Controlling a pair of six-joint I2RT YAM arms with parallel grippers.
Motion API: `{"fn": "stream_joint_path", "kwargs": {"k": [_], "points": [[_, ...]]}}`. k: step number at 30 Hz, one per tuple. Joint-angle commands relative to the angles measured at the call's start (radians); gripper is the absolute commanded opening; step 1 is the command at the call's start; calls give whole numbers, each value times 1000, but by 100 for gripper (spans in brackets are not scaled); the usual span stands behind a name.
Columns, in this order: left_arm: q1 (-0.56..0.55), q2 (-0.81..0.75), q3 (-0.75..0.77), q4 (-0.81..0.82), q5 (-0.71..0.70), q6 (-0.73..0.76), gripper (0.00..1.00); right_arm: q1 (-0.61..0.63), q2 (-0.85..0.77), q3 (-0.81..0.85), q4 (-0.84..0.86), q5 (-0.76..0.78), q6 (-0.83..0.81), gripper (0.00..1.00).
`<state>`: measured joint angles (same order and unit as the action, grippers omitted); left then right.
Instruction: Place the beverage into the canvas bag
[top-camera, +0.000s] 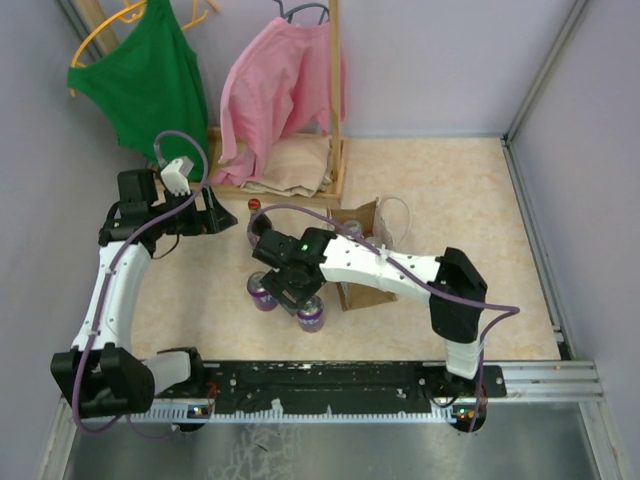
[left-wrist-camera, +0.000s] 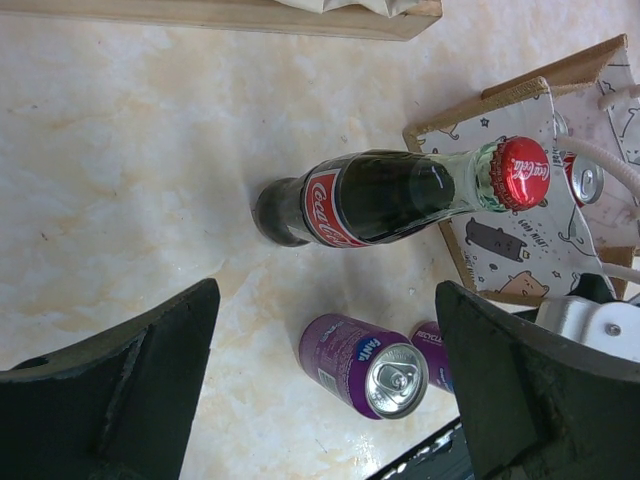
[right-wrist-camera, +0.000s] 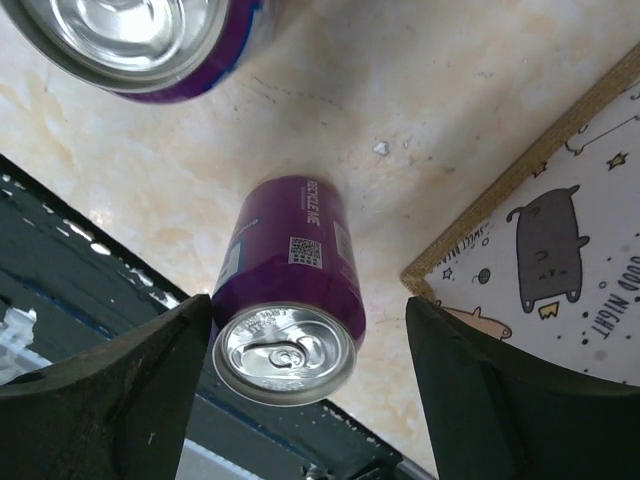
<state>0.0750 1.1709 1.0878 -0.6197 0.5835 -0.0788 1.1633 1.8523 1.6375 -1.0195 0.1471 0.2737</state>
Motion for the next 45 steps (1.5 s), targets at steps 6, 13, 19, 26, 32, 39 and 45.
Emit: {"fn": "stream_joint_path", "kwargs": {"k": [6,13,19,26,32,39,45], "points": [[7,-20,7,21,8,-5,94,6,-40,-58,-6,-31,21,78],[6,-15,10,19,15,-1,94,6,-30,-50,-50,-55,28,79],[7,-8,11,19,21,2,94,6,-47,-82,-55,-79,38,80],[7,-17,-5,16,39,11,94,6,-48,-110,-35,-100,45,76],[6,-24,-12,19,50,11,94,6,-41,-101,-30,-101,35,23],[8,-21,-5,26,49,11,94,6,-67,-20,-49,-41,36,0],[7,-13,1,30,52,9,94,-5,-87,219,-133,116,25,0]]}}
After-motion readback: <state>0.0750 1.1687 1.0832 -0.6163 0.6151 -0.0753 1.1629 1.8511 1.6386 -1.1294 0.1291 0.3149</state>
